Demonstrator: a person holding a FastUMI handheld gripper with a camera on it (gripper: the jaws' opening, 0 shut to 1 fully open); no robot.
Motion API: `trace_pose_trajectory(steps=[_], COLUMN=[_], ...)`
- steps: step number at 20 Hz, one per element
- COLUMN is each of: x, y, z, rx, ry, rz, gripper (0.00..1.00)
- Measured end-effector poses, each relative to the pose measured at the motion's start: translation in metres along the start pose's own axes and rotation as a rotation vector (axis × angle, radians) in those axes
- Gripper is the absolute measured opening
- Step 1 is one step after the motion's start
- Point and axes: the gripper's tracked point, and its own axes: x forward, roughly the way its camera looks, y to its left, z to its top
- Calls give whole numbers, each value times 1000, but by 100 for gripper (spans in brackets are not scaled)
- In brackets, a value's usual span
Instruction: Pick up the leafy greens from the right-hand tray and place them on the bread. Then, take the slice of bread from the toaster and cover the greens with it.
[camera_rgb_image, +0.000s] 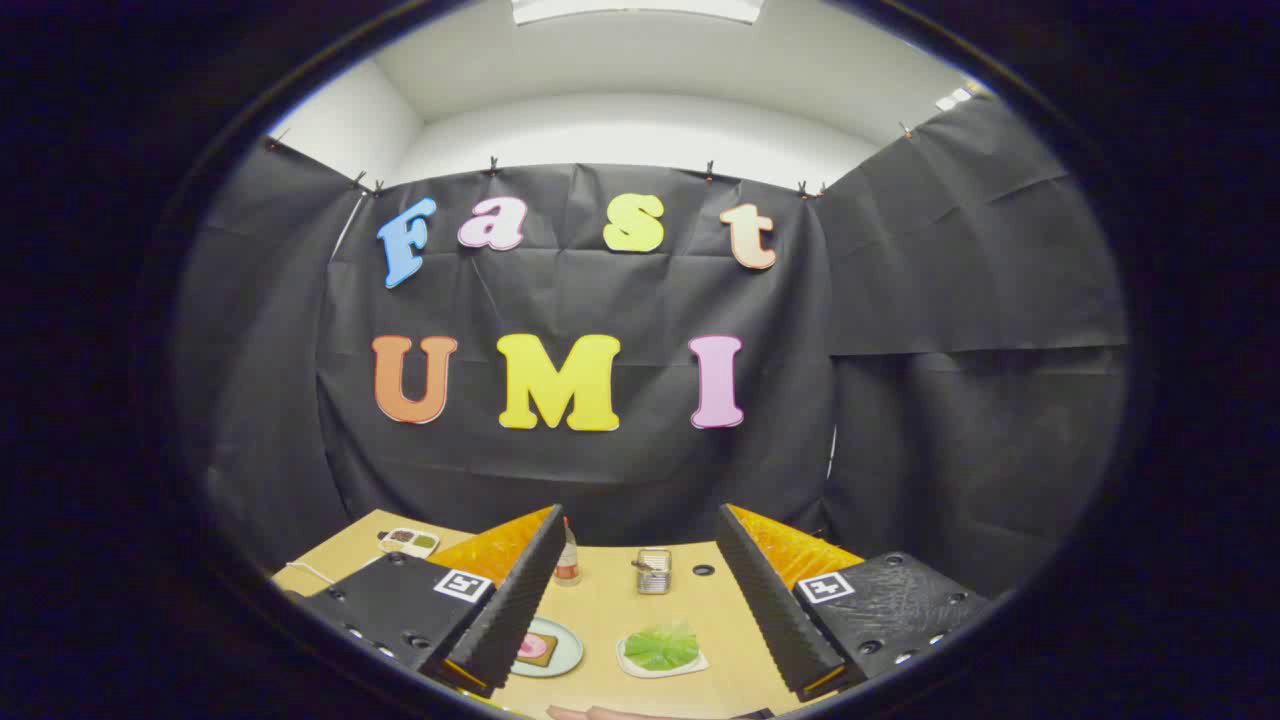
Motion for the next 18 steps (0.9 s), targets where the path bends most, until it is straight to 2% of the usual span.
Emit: trace_pose_trajectory(steps=[13,18], x=[34,66], y=[-50,-75], z=[-15,-55], rx=[2,28], ry=[67,132], rz=[16,47], gripper=[95,95])
